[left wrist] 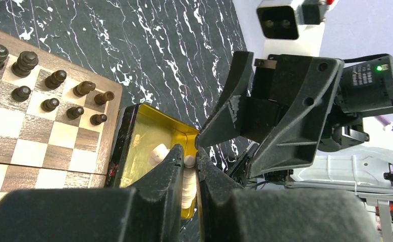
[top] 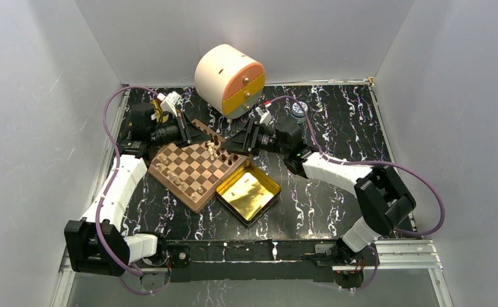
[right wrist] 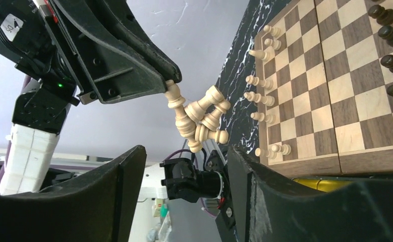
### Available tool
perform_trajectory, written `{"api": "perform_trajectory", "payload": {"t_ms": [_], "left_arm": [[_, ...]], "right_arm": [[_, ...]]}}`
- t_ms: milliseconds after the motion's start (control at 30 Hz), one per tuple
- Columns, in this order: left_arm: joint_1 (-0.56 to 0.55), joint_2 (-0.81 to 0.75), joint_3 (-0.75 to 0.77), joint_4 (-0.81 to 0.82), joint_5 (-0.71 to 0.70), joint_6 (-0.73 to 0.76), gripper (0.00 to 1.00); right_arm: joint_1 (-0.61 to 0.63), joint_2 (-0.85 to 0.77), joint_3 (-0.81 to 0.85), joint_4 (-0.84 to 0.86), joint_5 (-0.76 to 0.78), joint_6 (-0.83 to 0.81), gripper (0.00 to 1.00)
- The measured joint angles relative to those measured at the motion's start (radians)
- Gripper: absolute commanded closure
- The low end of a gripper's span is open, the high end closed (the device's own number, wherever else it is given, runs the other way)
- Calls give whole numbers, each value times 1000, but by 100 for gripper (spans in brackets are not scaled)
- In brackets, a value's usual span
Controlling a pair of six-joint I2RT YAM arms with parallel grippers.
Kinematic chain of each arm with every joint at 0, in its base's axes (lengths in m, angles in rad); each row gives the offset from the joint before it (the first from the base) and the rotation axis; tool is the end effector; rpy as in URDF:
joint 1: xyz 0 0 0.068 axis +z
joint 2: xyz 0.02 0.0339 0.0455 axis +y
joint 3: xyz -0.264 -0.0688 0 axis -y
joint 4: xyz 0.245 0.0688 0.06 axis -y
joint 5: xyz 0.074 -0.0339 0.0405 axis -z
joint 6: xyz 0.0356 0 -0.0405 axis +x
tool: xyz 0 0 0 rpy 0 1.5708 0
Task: Set up the chess pieces on the board
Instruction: Pick up the chess piece from the storage box.
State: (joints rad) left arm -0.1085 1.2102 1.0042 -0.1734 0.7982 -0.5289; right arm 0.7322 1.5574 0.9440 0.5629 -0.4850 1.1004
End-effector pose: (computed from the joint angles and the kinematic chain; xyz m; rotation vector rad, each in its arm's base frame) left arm 0.2664 -0.0547 0.3325 0.1375 2.0113 -1.1880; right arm 0.2542 0.2508 0.2802 -0.0913 1.9464 1.7163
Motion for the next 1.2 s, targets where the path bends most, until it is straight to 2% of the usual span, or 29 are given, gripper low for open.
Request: {"api": "perform_trajectory", "payload": {"t_ms": [100,267,467,733,967,1200], "left_arm": [[0,-4,-2,16,2,-13,100],[-3,-15,-15,45,4,-35,100],[-6,-16,-17,73,7,-63,100],[-12,-20,-27,91,14,-89,100],[-13,-22,-30,92,7,-115,100],[-13,-28,-34,99,-21,-156,100]], "right_arm": [[-11,22,-6,49,-26,61,20],[-11,54,-13,114,-46,159,15],[2,88,-21,162,-61,223,25],[44,110,-31,227,-82,261,22],[47,71,-83,134,-27,190,27],[53,-11,-82,10,46,22,34]]}}
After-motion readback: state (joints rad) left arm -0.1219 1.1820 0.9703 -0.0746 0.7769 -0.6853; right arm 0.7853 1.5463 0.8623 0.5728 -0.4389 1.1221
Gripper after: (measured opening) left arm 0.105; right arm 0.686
